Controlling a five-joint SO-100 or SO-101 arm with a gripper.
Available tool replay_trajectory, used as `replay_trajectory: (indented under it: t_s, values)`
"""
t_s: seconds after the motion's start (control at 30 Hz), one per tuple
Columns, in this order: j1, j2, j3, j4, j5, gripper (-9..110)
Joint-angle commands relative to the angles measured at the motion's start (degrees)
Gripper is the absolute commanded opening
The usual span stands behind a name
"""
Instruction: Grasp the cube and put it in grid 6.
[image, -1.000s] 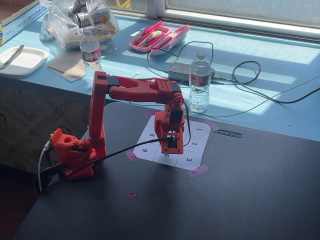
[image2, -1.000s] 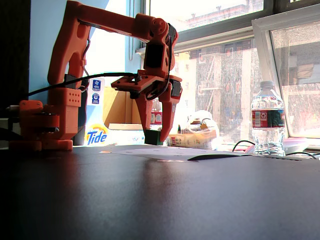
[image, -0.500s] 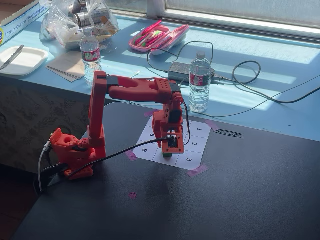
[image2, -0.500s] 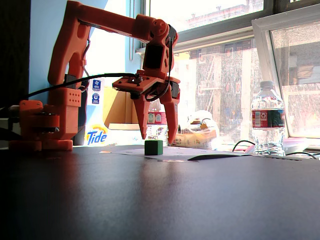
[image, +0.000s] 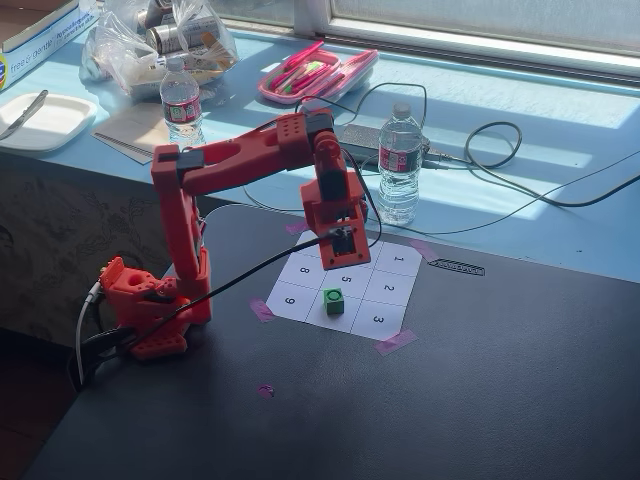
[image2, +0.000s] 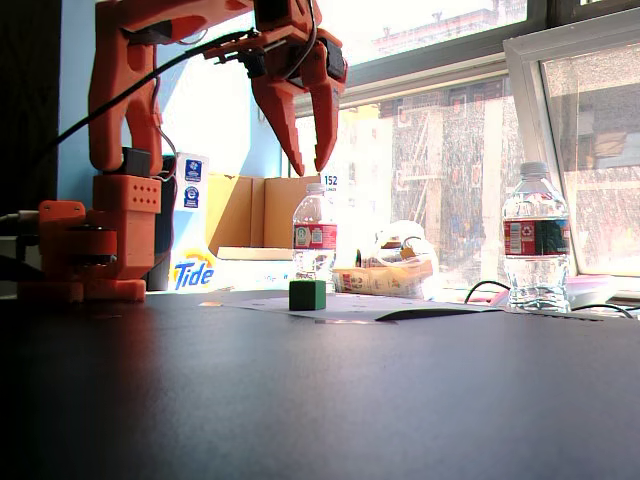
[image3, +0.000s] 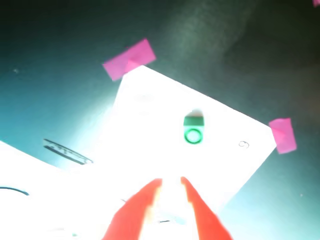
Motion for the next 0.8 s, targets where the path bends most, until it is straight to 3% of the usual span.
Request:
replay_trajectory:
  t_s: [0.0,0.37,0.77]
  values:
    - [5.71,7.38,2.55,-4.22,-3.43,0]
    - [24.17,27.07,31.64,-29.53,-12.83,0]
    - [32.78,37.62,68.55,-51.06,-12.74,0]
